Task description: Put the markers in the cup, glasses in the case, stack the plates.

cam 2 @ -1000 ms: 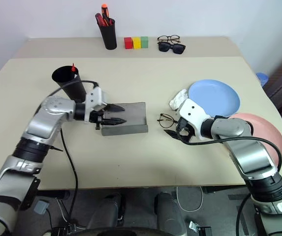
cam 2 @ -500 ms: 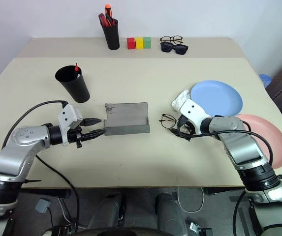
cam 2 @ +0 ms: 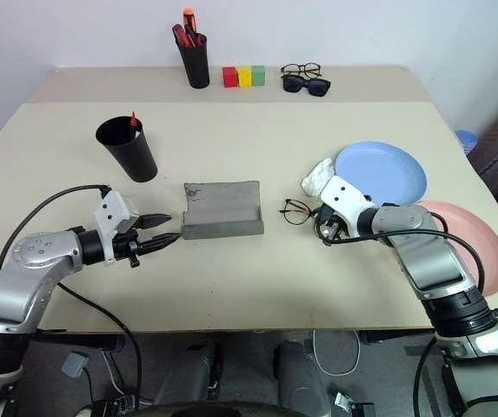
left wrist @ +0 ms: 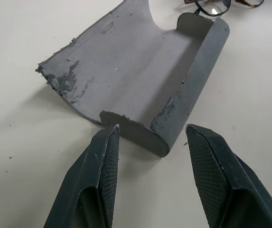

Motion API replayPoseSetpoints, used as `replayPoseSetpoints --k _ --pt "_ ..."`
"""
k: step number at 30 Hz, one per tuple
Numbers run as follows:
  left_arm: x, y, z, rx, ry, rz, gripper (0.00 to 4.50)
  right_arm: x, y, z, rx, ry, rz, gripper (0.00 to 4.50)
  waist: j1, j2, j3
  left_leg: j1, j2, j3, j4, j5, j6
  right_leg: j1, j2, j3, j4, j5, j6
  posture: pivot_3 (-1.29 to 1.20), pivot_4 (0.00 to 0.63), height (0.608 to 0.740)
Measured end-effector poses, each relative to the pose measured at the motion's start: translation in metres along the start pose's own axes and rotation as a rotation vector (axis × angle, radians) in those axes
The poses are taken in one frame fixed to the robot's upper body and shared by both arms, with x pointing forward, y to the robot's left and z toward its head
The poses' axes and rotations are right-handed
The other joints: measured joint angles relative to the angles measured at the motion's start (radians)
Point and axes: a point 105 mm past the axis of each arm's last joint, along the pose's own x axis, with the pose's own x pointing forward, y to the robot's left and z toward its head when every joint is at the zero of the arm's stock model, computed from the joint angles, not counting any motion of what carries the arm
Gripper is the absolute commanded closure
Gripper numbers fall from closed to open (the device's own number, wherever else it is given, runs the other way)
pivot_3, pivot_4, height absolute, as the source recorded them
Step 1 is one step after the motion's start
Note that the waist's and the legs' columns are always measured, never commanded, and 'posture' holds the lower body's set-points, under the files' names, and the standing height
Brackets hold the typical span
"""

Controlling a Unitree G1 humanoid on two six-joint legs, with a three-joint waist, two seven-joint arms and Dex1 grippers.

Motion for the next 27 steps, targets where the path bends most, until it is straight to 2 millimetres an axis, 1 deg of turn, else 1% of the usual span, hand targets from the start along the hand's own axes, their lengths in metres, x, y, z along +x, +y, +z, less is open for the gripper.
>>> replayPoseSetpoints --k 3,5,7,9,11,13,14,17,19,23,27 --pt "-0.002 0.0 -0.006 -0.008 0.007 0.019 2.25 0.0 -0.001 0.003 -0.022 -0.006 -0.005 4.46 -0.002 0.0 0.0 0.0 0.0 0.0 0.0 0.0 0.0 0.0 0.0 0.0 0.0 0.0 0.0 0.0 0.15 0.74" --pt "-0.009 0.005 -0.014 -0.013 0.021 0.06 2.25 -0.001 -0.004 0.018 -0.058 -0.037 -0.002 4.46 -0.007 0.001 0.001 0.0 0.0 0.001 0.0 0.0 0.0 -0.001 0.0 0.0 0.001 0.0 0.0 0.0 0.15 0.74" --pt "-0.016 0.011 -0.02 -0.016 0.027 0.103 2.25 -0.002 -0.005 0.04 -0.11 -0.091 0.005 4.46 -0.007 0.002 0.001 0.0 0.001 0.001 -0.001 0.0 0.0 -0.002 0.001 0.0 0.001 0.0 0.0 0.0 0.15 0.74" --pt "-0.025 0.018 -0.029 -0.035 0.033 0.144 2.25 0.0 -0.003 0.075 -0.171 -0.181 0.027 4.46 -0.01 0.003 0.001 0.0 0.001 0.001 -0.001 0.0 0.0 -0.002 0.001 0.0 0.001 0.0 0.0 0.0 0.15 0.74" --pt "-0.033 0.022 -0.038 -0.062 0.042 0.171 2.25 0.007 0.011 0.114 -0.241 -0.292 0.077 4.46 -0.017 0.003 0.001 0.0 0.001 0.0 -0.001 0.0 0.0 -0.002 0.001 0.0 0.001 0.0 0.0 0.0 0.15 0.74" --pt "-0.037 0.022 -0.045 -0.089 0.05 0.172 2.25 0.018 0.031 0.138 -0.293 -0.36 0.149 4.46 -0.015 0.002 0.001 0.0 0.001 -0.001 -0.001 0.0 0.0 -0.001 0.0 -0.001 0.0 0.0 0.0 0.0 0.15 0.74" --pt "-0.039 0.021 -0.047 -0.097 0.057 0.169 2.25 0.025 0.041 0.144 -0.315 -0.377 0.189 4.46 -0.011 0.002 0.001 0.0 0.001 -0.001 -0.001 0.0 0.0 -0.002 -0.001 -0.001 0.0 0.0 0.0 0.0 0.15 0.74" --pt "-0.047 0.022 -0.052 -0.098 0.071 0.175 2.25 0.052 0.063 0.151 -0.357 -0.386 0.275 4.46 -0.005 0.002 0.001 0.0 0.0 0.0 -0.001 0.0 0.0 -0.001 -0.002 -0.001 0.0 0.0 0.0 0.0 0.15 0.74" --pt "-0.051 0.023 -0.051 -0.101 0.063 0.189 2.25 0.067 0.071 0.15 -0.381 -0.375 0.3 4.46 0.0 0.002 0.001 0.0 0.0 0.0 -0.001 0.0 0.0 -0.001 -0.003 -0.001 0.0 0.0 0.0 0.0 0.15 0.74" --pt "-0.057 0.018 -0.056 -0.113 0.066 0.21 2.25 0.083 0.069 0.136 -0.427 -0.329 0.296 4.46 -0.001 0.002 0.001 0.0 0.0 0.001 -0.001 0.0 0.0 -0.002 -0.003 -0.001 0.0 0.0 0.0 0.0 0.15 0.74" --pt "-0.057 0.009 -0.059 -0.124 0.067 0.21 2.25 0.087 0.065 0.126 -0.432 -0.29 0.291 4.46 -0.005 0.002 0.001 0.0 0.0 0.0 -0.002 0.0 0.0 -0.003 -0.002 -0.001 0.0 0.0 0.0 0.0 0.15 0.74"
